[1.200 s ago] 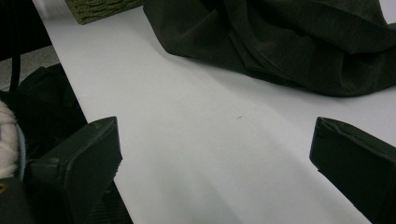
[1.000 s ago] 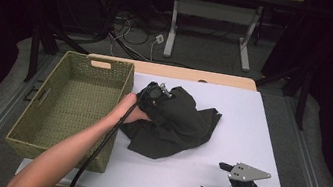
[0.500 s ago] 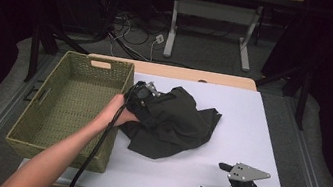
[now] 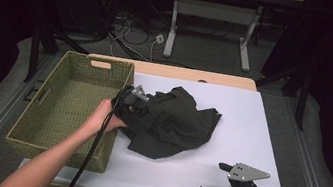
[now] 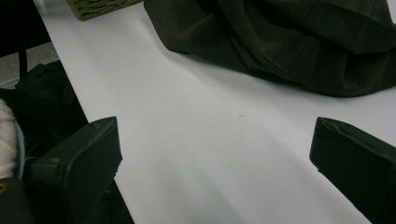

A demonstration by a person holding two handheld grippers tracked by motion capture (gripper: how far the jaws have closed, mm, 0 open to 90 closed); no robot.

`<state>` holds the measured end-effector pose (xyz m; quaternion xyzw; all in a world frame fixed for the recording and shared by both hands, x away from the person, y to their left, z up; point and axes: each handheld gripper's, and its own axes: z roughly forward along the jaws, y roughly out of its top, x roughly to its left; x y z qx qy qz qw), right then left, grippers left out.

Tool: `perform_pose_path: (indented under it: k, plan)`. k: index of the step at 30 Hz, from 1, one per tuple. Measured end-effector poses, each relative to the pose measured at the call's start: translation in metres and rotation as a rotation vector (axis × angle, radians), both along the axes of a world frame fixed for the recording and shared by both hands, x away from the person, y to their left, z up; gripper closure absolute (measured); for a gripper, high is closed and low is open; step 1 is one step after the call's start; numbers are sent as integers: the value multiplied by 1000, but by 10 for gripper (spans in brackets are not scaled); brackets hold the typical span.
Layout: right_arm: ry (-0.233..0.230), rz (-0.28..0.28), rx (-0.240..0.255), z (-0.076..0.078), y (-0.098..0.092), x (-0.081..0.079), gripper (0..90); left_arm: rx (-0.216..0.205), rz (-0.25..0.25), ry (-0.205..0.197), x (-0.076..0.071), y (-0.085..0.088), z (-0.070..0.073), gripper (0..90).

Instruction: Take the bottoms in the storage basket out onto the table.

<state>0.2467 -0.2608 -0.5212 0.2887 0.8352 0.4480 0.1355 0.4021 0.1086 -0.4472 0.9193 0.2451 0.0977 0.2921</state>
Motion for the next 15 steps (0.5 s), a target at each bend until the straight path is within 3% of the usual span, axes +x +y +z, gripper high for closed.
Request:
perform_pose_path:
  k: [15]
  plan:
    - [-2,-1,0,0,1,0,18,-61,78,-20,-27,41,-3,0]
